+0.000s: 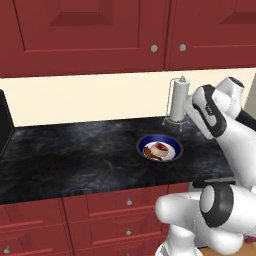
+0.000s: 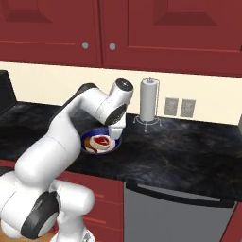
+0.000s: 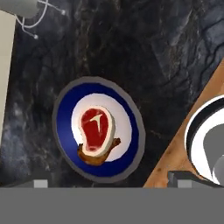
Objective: Place the bowl with the squash and bell pepper on the top shelf of the fridge. Place the bowl with the steak and chicken drumstick on the second highest shelf of the fridge.
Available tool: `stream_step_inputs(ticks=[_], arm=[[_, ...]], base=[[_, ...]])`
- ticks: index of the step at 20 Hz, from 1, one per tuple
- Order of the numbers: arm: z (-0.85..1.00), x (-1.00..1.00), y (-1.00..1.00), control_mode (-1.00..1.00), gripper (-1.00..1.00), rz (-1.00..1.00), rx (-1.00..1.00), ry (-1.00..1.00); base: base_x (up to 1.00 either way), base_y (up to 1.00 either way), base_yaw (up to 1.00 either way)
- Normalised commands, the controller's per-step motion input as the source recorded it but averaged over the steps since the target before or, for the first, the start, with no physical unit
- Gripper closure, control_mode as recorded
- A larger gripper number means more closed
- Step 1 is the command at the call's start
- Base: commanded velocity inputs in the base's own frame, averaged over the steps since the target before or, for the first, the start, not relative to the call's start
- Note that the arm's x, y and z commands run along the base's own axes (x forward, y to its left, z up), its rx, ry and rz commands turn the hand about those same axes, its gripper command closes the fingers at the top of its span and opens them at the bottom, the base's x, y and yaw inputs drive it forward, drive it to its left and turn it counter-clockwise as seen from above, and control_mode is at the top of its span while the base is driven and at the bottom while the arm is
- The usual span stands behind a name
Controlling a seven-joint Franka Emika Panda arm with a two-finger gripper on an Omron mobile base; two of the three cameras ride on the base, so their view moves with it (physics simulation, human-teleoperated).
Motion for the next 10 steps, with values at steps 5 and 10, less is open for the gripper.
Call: stream_step_inputs(ticks=[5, 10], arm=[[-0.91, 0.0, 0.02, -1.0, -1.0, 0.23, -0.02, 0.16], [-0.97, 0.11, 0.06, -1.0, -1.0, 0.23, -0.01, 0.0]], base=[[0.0, 0.0, 0.0], [0.0, 0.0, 0.0]])
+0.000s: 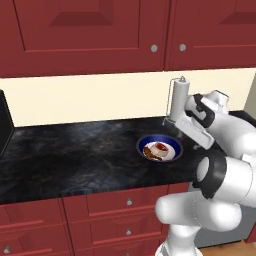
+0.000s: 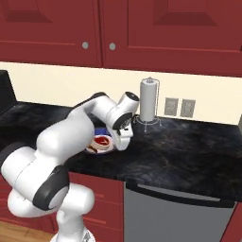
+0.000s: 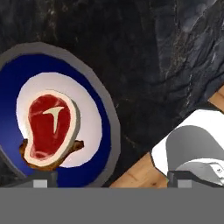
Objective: Place the bowl with the squash and bell pepper on the top shelf of the fridge. Place the bowl with the steak and chicken drumstick on the second highest shelf of the fridge.
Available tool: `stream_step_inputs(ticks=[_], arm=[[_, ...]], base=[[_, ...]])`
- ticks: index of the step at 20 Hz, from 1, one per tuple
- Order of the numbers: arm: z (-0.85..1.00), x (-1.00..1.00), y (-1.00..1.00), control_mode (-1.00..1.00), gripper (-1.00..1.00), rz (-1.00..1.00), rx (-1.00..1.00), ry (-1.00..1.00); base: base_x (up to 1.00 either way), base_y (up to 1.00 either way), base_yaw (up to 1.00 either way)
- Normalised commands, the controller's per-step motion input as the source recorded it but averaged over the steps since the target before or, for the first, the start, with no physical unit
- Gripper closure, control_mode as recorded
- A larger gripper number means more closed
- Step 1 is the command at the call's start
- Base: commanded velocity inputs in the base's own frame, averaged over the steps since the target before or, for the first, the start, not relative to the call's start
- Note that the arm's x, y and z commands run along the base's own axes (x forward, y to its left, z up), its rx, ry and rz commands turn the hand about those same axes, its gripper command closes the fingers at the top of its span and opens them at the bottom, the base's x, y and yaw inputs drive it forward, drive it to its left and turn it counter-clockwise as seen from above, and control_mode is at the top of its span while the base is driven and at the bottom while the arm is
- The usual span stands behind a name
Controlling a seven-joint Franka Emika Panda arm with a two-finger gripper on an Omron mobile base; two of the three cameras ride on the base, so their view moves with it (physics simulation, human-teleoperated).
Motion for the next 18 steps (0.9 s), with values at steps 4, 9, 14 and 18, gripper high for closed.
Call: stream_step_inputs(ticks=[4, 9, 14, 18], arm=[[-0.86, 0.27, 0.0, -1.0, -1.0, 0.18, -0.02, -0.05], [-0.52, 0.1, 0.01, -1.0, -1.0, 0.12, -0.09, -0.19], [-0.46, 0.36, 0.05, -1.0, -1.0, 0.02, -0.06, -0.06], [-0.32, 0.38, 0.14, -1.0, 1.0, 0.0, -0.03, -0.05]], base=[[0.0, 0.0, 0.0], [0.0, 0.0, 0.0], [0.0, 0.0, 0.0], [0.0, 0.0, 0.0]])
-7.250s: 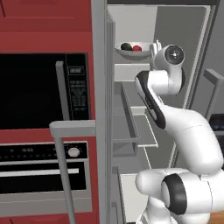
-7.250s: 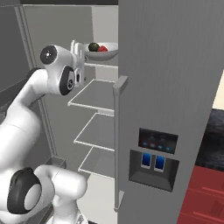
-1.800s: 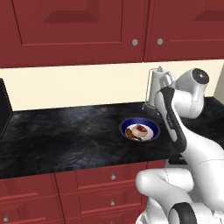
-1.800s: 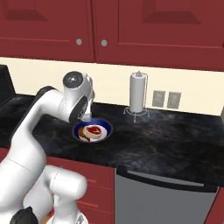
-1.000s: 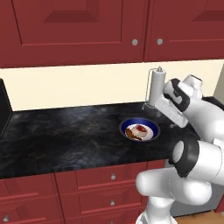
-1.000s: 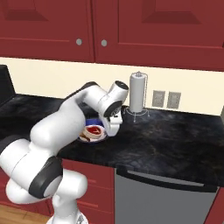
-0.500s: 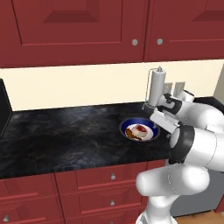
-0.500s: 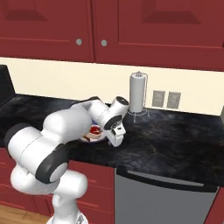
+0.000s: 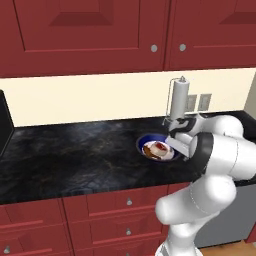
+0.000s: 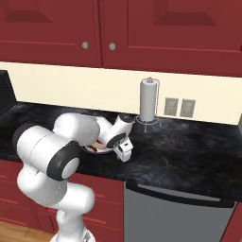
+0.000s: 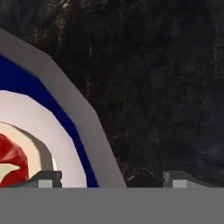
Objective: Place the bowl with the squash and bell pepper on the top shelf of the fridge. Place the bowl with the steak and chicken drumstick on the second highest shelf of the fridge.
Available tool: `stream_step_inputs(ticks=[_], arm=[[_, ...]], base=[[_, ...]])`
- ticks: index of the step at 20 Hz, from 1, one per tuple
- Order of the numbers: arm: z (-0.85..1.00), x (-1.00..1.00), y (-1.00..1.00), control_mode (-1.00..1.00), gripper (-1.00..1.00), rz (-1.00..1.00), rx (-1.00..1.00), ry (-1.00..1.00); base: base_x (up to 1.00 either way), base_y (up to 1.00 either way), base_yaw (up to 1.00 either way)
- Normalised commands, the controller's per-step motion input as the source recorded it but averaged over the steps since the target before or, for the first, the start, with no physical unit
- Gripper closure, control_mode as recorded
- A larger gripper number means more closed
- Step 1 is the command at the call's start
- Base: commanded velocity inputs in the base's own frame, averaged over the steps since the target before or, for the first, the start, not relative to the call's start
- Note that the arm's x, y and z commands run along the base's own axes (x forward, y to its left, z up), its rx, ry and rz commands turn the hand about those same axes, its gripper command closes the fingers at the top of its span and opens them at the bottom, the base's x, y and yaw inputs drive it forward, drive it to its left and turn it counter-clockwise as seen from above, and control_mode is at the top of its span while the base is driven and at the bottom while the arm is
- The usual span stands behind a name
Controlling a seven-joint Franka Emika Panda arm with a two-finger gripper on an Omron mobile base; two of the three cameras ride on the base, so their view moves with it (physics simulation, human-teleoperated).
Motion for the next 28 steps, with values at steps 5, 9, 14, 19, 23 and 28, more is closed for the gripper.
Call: stream_step_inputs(ticks=[5, 9, 14, 19, 23, 28], arm=[[-0.05, 0.1, 0.02, -1.0, 1.0, 0.0, -0.01, -0.01], [0.46, -0.58, 0.02, -1.0, 1.0, 0.0, 0.0, -0.18], [0.99, -0.94, 0.29, -1.0, 1.0, 0.0, -0.03, -0.36], [1.0, -1.0, 0.53, -1.0, 1.0, 0.0, -0.08, -0.37], [0.64, -1.0, 0.36, -1.0, 1.0, 0.0, -0.05, -0.27], [0.01, -0.2, 0.05, 1.0, 1.0, 0.01, -0.01, -0.08]], base=[[0.0, 0.0, 0.0], [0.0, 0.0, 0.0], [0.0, 0.0, 0.0], [0.0, 0.0, 0.0], [0.0, 0.0, 0.0], [-0.8, 0.31, 0.25]])
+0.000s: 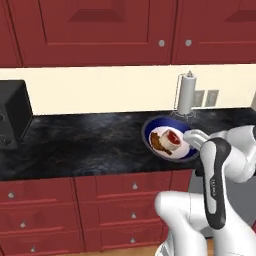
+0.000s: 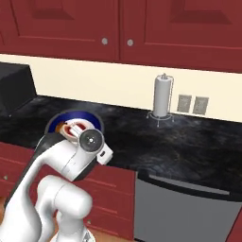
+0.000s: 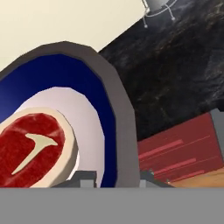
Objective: Place the bowl with the squash and bell pepper on the top shelf of the fridge. Place the bowl with the steak and chicken drumstick on the second highest shelf of the fridge.
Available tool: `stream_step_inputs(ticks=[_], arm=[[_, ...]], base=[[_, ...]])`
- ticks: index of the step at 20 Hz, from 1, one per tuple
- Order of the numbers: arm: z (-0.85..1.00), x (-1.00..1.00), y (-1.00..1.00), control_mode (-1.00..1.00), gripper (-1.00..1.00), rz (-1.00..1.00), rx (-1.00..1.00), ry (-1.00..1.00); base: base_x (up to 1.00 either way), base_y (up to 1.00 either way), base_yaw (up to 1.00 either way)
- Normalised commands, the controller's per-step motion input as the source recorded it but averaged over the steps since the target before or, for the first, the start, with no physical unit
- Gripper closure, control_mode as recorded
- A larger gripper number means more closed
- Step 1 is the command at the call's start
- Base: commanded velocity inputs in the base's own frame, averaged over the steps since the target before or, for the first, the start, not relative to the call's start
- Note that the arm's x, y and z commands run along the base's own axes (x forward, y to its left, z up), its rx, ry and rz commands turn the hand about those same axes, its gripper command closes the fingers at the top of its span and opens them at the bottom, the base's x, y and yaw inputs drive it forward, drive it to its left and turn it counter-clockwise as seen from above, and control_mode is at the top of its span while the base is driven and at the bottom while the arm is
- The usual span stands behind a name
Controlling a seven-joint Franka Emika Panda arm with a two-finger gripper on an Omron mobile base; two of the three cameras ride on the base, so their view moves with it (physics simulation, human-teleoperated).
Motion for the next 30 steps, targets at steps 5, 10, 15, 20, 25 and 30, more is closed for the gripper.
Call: stream_step_inputs(ticks=[5, 10, 15, 20, 25, 30], arm=[[0.0, 0.0, 0.0, 1.0, 1.0, 0.0, 0.0, 0.0], [0.0, 0.0, 0.0, 1.0, 1.0, 0.0, 0.0, 0.0], [0.0, 0.0, 0.0, 1.0, 1.0, 0.0, 0.0, 0.0], [0.0, 0.0, 0.0, 1.0, 1.0, 0.0, 0.0, 0.0], [0.0, 0.0, 0.0, 1.0, 1.0, 0.0, 0.0, 0.0], [0.0, 0.0, 0.0, 1.0, 1.0, 0.0, 0.0, 0.0]], base=[[-0.37, 0.35, 0.92], [-0.08, 0.69, 0.9], [0.48, 0.98, 0.54], [1.0, 1.0, 0.17], [1.0, 1.0, 0.02], [1.0, 1.0, 0.0]])
